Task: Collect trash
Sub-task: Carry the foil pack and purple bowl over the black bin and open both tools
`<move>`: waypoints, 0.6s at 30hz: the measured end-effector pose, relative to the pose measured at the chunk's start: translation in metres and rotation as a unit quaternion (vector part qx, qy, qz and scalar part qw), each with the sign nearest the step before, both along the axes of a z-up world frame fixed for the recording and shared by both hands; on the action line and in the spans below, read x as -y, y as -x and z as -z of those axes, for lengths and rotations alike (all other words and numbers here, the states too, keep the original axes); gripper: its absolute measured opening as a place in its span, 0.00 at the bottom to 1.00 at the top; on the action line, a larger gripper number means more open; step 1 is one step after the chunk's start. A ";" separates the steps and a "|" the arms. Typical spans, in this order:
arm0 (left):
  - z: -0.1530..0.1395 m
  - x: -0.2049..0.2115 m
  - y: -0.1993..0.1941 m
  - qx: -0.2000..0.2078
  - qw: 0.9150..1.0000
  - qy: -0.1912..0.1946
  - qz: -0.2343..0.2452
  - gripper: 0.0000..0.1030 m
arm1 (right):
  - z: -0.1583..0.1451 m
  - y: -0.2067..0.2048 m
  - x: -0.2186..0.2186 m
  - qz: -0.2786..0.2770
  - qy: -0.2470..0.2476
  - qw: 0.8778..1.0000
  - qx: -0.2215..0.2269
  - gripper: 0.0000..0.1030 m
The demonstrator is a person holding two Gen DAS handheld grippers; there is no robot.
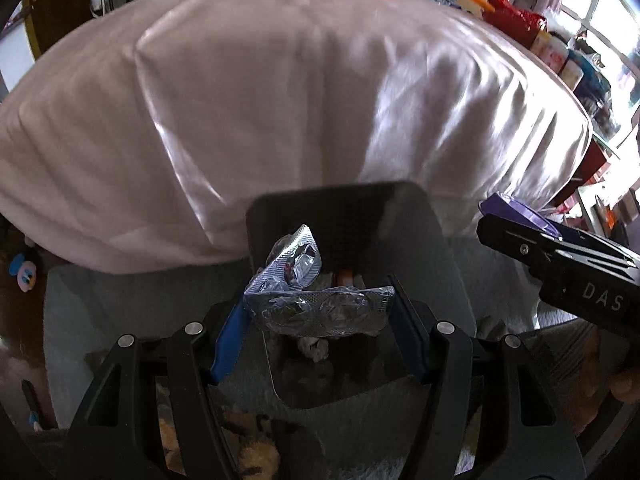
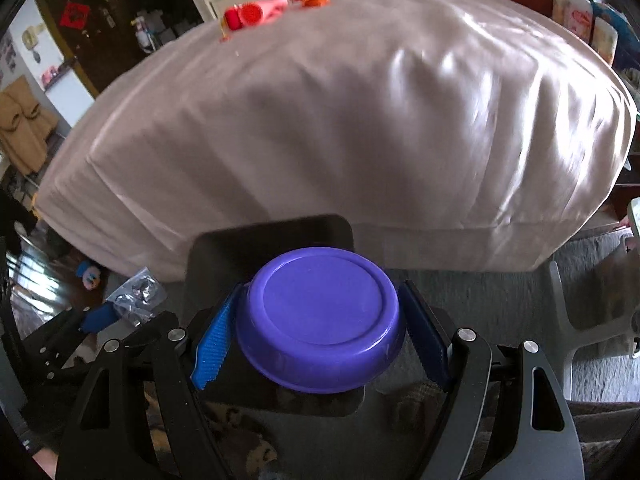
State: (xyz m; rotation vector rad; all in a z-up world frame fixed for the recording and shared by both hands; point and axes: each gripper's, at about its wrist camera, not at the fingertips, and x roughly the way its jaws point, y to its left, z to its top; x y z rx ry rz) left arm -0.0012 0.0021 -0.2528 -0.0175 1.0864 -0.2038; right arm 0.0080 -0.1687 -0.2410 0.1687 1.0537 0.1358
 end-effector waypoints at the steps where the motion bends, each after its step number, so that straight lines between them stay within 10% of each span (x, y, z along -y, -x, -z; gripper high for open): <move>1: 0.003 0.000 0.000 -0.004 1.000 0.000 0.001 0.59 | 0.002 -0.001 -0.002 -0.002 0.003 1.000 -0.001 0.77; 18: 0.004 -0.001 -0.003 -0.014 1.000 0.006 -0.007 0.73 | 0.000 -0.007 -0.001 0.007 -0.010 1.000 -0.002 0.83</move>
